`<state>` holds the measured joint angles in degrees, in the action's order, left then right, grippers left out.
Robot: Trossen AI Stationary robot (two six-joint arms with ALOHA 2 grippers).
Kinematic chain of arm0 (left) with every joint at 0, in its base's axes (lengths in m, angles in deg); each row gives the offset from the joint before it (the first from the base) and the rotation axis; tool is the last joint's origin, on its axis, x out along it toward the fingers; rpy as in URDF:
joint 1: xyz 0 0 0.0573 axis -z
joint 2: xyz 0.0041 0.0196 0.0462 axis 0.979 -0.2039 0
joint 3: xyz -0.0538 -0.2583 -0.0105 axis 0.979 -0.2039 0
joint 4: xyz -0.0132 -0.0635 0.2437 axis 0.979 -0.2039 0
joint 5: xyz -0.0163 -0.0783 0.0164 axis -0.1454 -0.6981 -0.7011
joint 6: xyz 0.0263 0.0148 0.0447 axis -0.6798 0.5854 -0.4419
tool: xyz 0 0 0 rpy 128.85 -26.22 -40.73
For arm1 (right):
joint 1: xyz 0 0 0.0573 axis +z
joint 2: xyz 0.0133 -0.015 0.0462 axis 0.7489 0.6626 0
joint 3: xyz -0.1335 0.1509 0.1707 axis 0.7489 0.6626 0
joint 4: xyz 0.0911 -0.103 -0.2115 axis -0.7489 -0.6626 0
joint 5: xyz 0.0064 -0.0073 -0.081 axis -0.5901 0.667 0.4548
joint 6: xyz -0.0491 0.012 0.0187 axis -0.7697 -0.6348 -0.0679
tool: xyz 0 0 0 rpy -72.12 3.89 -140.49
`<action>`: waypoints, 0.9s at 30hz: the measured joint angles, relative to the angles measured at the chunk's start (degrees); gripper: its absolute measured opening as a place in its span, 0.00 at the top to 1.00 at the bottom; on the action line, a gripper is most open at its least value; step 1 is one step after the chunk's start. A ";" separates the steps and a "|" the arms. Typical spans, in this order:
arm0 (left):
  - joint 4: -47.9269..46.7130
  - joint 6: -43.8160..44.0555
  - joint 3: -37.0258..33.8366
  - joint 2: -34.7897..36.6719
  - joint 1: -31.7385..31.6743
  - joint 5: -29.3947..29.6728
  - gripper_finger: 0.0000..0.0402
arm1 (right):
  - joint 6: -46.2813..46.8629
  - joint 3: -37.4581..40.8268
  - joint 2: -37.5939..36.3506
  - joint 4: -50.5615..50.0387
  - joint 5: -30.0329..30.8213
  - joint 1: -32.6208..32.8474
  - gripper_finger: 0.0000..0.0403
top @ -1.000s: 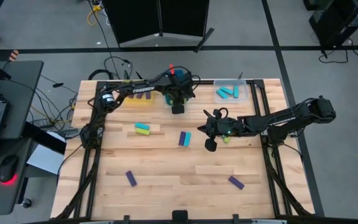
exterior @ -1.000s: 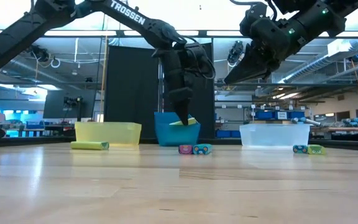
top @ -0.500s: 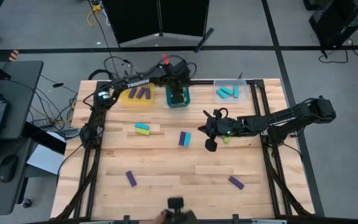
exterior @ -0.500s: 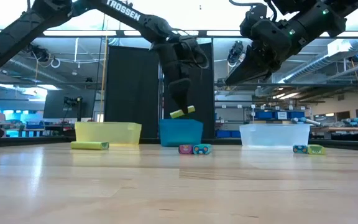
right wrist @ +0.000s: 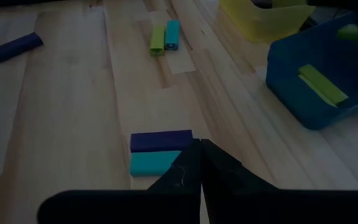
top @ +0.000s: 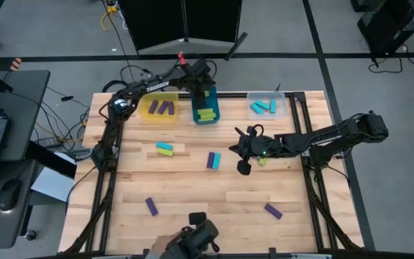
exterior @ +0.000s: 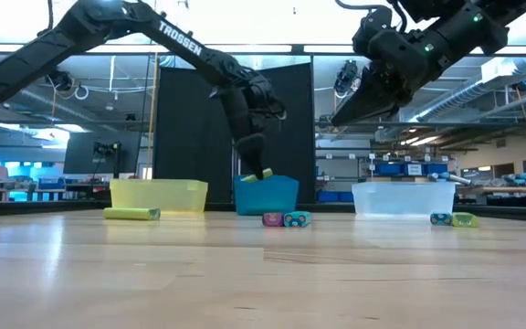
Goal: Sort blocks
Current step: Put the green block into the blue bin
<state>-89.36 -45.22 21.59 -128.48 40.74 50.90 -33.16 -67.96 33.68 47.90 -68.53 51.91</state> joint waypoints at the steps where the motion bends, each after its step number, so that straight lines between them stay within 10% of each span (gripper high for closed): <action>1: 0.19 -0.32 0.00 -0.40 0.30 0.10 0.76 | 0.00 0.00 0.00 -0.04 0.00 -0.17 0.97; 27: -3.49 0.10 -0.08 -5.34 6.05 1.09 0.76 | 0.15 0.00 0.00 -0.95 0.00 -0.49 0.97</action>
<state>-92.85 -45.12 21.51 -133.83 46.79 51.98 -33.01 -67.96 33.68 46.96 -68.53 51.42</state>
